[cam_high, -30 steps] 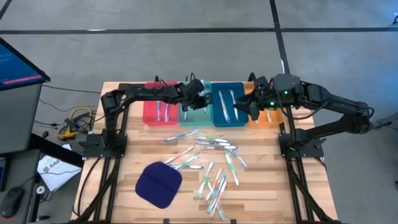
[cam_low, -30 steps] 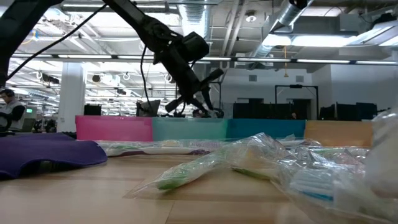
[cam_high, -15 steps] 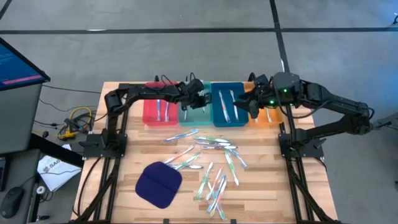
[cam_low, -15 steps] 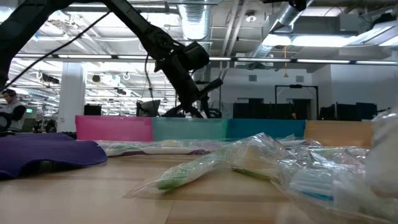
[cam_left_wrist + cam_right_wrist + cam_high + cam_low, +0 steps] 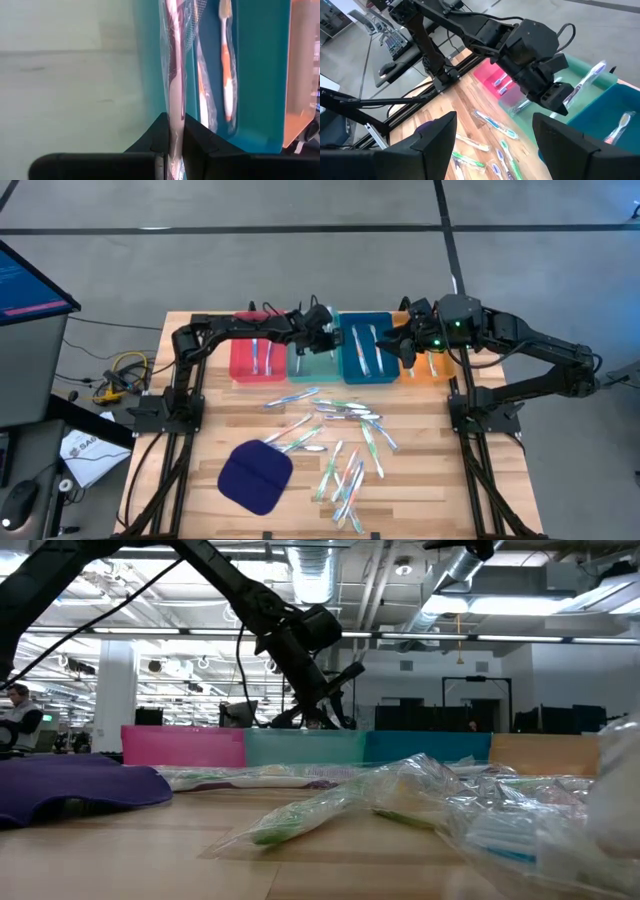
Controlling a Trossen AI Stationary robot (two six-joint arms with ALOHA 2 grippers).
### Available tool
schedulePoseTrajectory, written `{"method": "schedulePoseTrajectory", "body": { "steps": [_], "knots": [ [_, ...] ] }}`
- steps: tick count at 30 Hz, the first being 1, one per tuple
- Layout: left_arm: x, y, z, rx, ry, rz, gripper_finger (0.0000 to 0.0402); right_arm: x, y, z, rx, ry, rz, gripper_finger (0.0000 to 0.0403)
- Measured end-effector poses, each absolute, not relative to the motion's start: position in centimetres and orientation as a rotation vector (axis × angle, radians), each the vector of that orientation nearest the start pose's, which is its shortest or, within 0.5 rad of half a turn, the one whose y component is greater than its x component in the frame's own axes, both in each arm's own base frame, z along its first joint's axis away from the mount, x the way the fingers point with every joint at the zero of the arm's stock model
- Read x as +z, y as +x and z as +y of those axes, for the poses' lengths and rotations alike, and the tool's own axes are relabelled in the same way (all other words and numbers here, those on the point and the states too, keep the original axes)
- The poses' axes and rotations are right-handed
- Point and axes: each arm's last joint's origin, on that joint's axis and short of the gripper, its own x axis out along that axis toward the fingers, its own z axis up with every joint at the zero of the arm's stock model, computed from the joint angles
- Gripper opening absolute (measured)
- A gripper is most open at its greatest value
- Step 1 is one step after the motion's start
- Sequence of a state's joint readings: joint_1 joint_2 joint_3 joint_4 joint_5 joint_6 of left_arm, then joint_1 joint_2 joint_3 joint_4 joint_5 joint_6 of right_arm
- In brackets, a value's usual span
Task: Pick & Place Toothbrushes
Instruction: Put the purple toothbrush into the green bin
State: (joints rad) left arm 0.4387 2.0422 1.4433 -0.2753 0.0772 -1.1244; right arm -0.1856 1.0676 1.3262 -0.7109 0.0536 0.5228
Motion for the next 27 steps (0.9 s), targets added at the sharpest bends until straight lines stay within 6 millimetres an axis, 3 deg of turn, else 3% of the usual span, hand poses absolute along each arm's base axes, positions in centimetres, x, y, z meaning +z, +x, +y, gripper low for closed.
{"method": "schedulePoseTrajectory", "body": {
  "steps": [18,23,27],
  "knots": [
    [17.3,39.5,18.1,0.824,-1.233,0.616,0.0021,41.3,19.7,-3.9,-0.348,0.534,0.382,0.0256],
    [15.9,40.1,17.4,0.811,-1.244,0.67,0.0021,41.3,19.7,-3.9,-0.347,0.532,0.382,0.0256],
    [15.8,40.3,17.0,0.814,-1.233,0.663,0.0021,41.3,19.7,-3.9,-0.347,0.532,0.383,0.0256]
  ]
}}
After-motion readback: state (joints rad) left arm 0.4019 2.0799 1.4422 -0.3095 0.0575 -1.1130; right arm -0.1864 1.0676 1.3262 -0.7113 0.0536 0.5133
